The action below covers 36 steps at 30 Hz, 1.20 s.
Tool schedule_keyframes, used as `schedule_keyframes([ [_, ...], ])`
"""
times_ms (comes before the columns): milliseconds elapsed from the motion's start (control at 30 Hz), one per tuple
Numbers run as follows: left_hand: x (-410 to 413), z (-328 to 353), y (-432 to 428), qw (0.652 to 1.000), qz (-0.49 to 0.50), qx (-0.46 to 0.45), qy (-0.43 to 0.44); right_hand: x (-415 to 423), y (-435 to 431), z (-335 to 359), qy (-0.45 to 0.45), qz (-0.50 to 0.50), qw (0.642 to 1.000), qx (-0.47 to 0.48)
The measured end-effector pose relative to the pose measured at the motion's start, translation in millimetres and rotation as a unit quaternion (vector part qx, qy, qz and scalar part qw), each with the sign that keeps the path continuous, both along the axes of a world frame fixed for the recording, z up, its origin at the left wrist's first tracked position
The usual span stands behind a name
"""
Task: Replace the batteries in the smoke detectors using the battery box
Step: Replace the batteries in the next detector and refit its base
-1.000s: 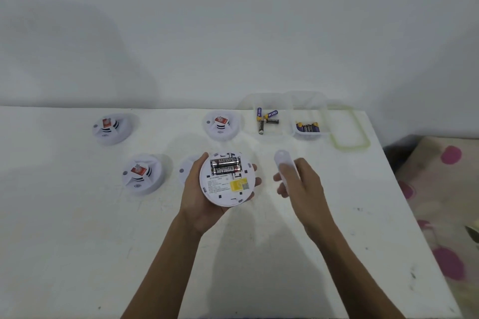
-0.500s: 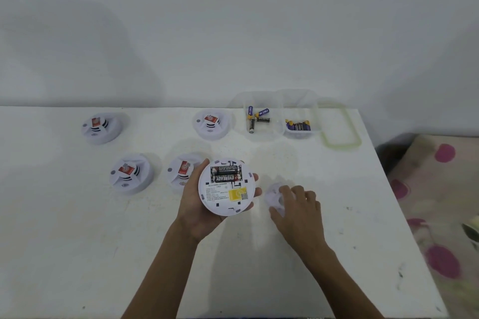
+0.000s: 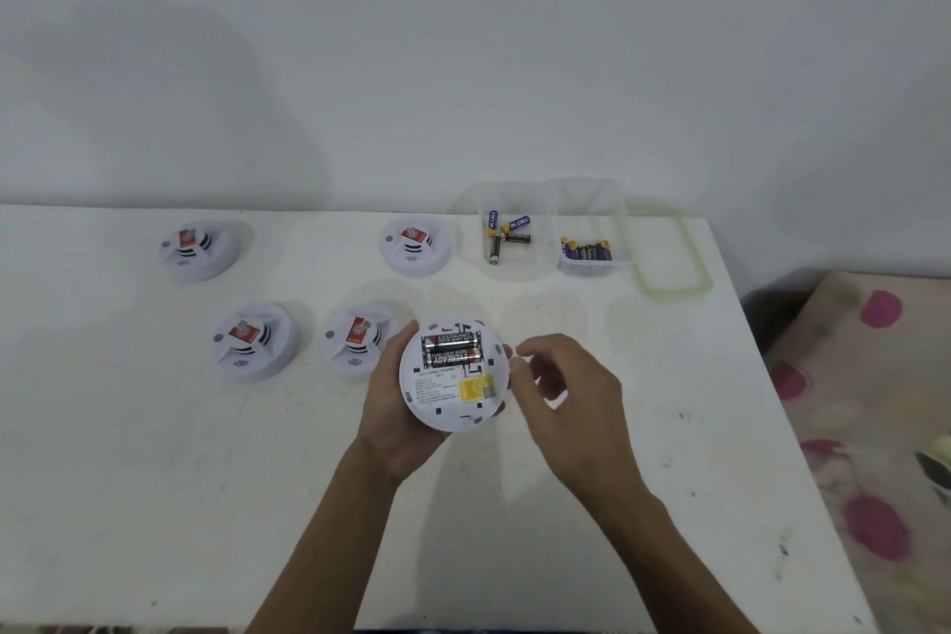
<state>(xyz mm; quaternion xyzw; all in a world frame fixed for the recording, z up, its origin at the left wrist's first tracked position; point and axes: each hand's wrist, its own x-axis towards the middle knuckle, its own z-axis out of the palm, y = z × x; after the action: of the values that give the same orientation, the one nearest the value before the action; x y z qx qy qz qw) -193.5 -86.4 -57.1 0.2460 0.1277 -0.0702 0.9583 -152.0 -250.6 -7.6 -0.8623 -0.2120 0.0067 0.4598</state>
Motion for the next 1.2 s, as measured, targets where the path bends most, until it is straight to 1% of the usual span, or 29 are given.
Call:
schedule_keyframes([
  [100,1,2,-5,0.998,0.038,0.051,0.005,-7,13,4,0.024,0.022,0.999,-0.027],
  [200,2,2,-6,0.995,0.052,0.075,0.033,-8,21,1,0.041,0.01,0.998,-0.052],
  [333,4,4,-9,0.994,0.058,0.087,0.035,-9,28,3,0.052,-0.009,0.996,-0.07],
  [400,4,5,-10,0.992,0.065,0.098,0.04,-10,31,4,0.073,-0.029,0.995,-0.06],
  [533,4,8,-8,0.99,0.07,0.117,0.036,-10,40,8,0.165,-0.073,0.984,-0.009],
  [600,4,9,-8,0.99,0.068,0.12,0.032,-11,45,8,0.206,-0.083,0.975,0.016],
  [667,2,10,-5,0.989,0.068,0.126,0.03,-12,49,9,0.23,-0.086,0.969,0.031],
  [800,-1,10,4,0.987,0.068,0.14,0.043,-15,58,11,0.244,-0.087,0.964,0.053],
  [1033,-4,12,18,0.985,0.058,0.157,0.045,-20,77,7,0.242,-0.104,0.964,0.046],
  [1200,-7,8,27,0.984,0.047,0.163,0.049,-24,85,7,0.245,-0.119,0.96,0.065],
])
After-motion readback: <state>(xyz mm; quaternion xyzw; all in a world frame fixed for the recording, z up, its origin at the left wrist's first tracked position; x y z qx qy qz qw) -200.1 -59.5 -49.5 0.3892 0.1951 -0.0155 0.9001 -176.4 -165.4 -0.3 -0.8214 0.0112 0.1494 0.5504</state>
